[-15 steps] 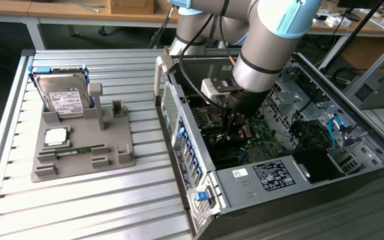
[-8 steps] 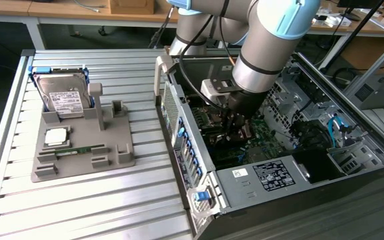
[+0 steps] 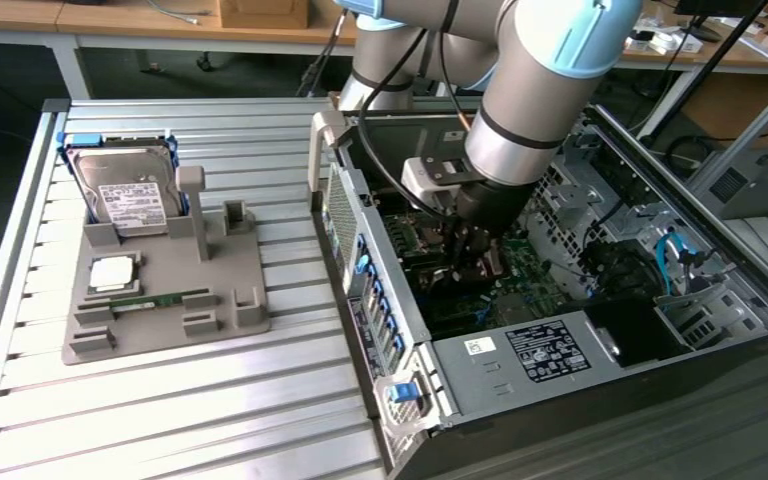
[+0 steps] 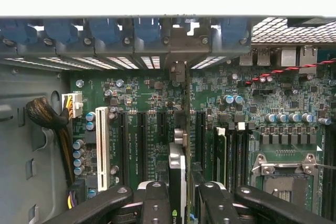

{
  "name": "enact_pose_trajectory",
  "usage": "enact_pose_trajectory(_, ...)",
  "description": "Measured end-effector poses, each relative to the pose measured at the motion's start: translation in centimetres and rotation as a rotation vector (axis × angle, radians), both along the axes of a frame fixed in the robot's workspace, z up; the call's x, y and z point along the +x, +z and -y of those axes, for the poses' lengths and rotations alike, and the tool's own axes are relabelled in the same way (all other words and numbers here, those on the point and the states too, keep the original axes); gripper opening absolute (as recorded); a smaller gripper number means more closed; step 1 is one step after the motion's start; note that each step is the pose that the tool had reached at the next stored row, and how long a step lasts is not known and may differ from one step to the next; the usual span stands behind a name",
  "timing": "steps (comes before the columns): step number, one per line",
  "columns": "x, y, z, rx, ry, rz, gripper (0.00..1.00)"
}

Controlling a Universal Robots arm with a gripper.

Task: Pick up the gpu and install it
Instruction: 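Insert the gpu into the slot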

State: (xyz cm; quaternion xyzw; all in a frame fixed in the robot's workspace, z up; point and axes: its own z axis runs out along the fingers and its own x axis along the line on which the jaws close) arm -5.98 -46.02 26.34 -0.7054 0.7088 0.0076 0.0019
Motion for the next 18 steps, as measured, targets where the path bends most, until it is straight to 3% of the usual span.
enact_pose_trajectory(7, 0.01, 0.11, 0.00, 0.0005, 0.000, 0.0003, 0.27)
enact_pose_trajectory(8, 0.01, 0.12, 0.01, 0.0019, 0.000, 0.0001, 0.27)
enact_pose_trajectory(9, 0.01, 0.11, 0.01, 0.0073, 0.000, 0.0000, 0.27)
enact_pose_trajectory(11, 0.01, 0.09, 0.00, 0.0084, 0.000, 0.0000, 0.27)
enact_pose_trajectory(12, 0.01, 0.07, 0.00, 0.0058, 0.000, 0.0001, 0.27)
enact_pose_trajectory(14, 0.02, 0.05, -0.01, -0.0137, 0.000, 0.0007, 0.27)
enact_pose_trajectory(15, 0.03, 0.05, 0.00, -0.0191, 0.000, 0.0005, 0.27)
enact_pose_trajectory(18, 0.01, 0.07, -0.02, -0.0202, 0.000, 0.0001, 0.27)
